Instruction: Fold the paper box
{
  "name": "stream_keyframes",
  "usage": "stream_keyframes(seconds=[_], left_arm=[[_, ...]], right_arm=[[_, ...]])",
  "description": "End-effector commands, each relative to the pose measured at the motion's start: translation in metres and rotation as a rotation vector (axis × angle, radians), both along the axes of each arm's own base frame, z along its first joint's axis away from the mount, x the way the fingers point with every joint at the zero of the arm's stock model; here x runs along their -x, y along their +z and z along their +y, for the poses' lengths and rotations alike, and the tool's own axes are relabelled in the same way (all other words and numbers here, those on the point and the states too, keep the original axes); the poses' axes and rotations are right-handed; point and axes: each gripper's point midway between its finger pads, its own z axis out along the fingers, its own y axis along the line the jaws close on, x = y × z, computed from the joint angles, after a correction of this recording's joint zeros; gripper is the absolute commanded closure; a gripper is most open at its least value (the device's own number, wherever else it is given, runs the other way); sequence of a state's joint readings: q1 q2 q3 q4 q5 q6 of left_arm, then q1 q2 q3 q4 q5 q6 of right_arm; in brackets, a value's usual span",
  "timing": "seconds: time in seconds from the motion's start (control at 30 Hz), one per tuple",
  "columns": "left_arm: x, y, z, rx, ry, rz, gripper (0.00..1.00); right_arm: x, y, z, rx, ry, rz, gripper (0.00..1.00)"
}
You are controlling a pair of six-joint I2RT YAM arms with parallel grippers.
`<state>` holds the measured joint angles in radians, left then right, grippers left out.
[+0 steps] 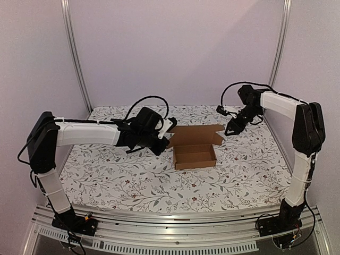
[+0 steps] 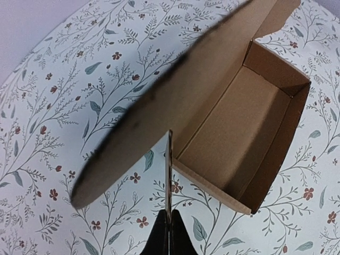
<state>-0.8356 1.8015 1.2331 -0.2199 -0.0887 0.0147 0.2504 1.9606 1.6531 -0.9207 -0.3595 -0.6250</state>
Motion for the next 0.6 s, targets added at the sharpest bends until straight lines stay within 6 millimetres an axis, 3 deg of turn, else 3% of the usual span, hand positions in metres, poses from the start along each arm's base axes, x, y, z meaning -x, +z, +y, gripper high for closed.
stream_keyframes(seconds=[0.0,0.1,0.27,0.57], left_arm=[[-0.006,0.006,-0.017,0.027,-0.015,-0.014,1.0],[-0.01,0.012,-0.022,0.053,-0.008,-0.034,1.0],[-0.013,0.019,-0.036,0.117,-0.01,-0.046,1.0],[-0.004,0.002,-0.057,0.133,-0.032,-0.015,1.0]], right_arm=[[0.013,-0.03,0.013,0.039,0.036,0.072,0.58],[0.032,-0.031,0.024,0.032,0.086,0.095,0.57],[0.046,-0.025,0.033,-0.03,0.083,0.159,0.57],[0.047,-0.029,0.041,-0.082,-0.002,0.255,0.56]])
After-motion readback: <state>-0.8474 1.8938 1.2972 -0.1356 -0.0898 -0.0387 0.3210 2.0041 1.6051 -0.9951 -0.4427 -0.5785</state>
